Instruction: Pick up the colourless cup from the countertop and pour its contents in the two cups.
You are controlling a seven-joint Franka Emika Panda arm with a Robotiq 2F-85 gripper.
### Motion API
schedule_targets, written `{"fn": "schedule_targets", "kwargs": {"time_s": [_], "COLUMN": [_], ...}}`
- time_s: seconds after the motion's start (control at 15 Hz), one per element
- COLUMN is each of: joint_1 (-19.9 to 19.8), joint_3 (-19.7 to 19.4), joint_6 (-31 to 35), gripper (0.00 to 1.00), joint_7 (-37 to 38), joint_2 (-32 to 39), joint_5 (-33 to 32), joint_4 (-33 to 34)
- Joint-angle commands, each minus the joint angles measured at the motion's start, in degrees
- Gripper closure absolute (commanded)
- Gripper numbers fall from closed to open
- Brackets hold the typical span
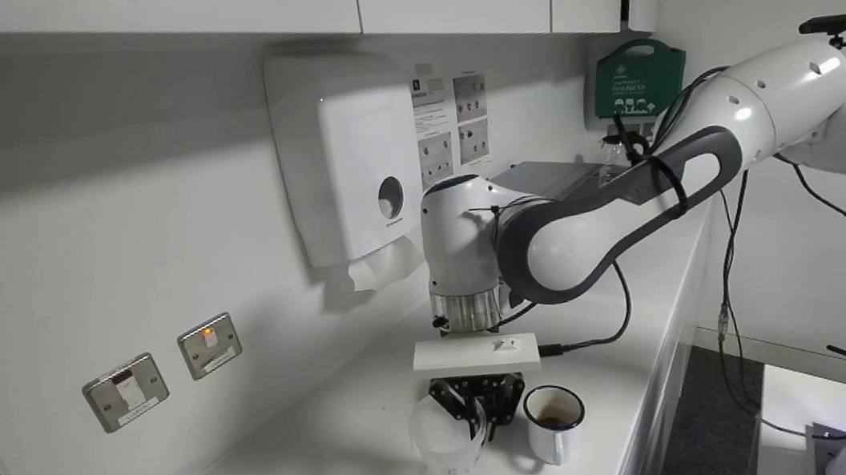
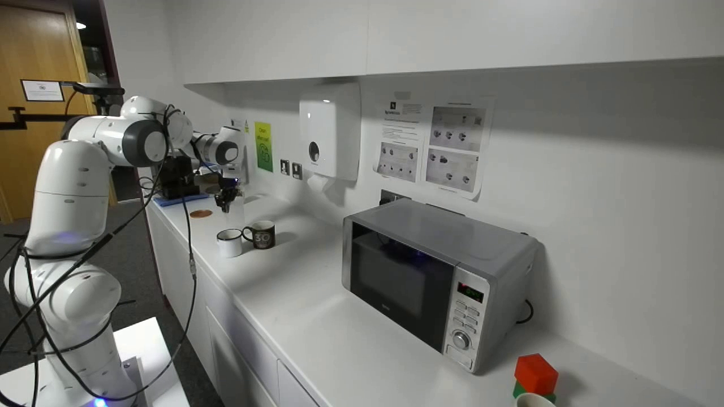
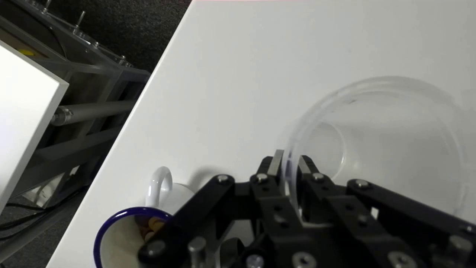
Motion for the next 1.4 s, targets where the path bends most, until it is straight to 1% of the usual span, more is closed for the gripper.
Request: {"fn": "schedule_targets", "kwargs": {"time_s": [0.0,0.47,0.8,0.87,0.93,1.33], "joint_1": [-1.8,-2.57,-2.74,-2.81,-2.83,-2.77], "joint_3": [0.76,0.71,0.43,0.35,0.28,0.02], "joint_6": [2.67,4.18,4.3,4.07,3.9,3.43], "gripper": [0.98,0.98,0.98,0.76,0.66,0.23], "joint_7": [-3.97,-8.42,-10.02,-10.04,-9.8,-8.69], "joint_2": [-1.31,-0.07,0.86,0.75,0.66,-0.33], "joint_5": [3.09,6.14,6.75,6.73,6.68,6.42], "joint_4": [-2.71,-3.41,-3.51,-3.51,-3.55,-4.44]}}
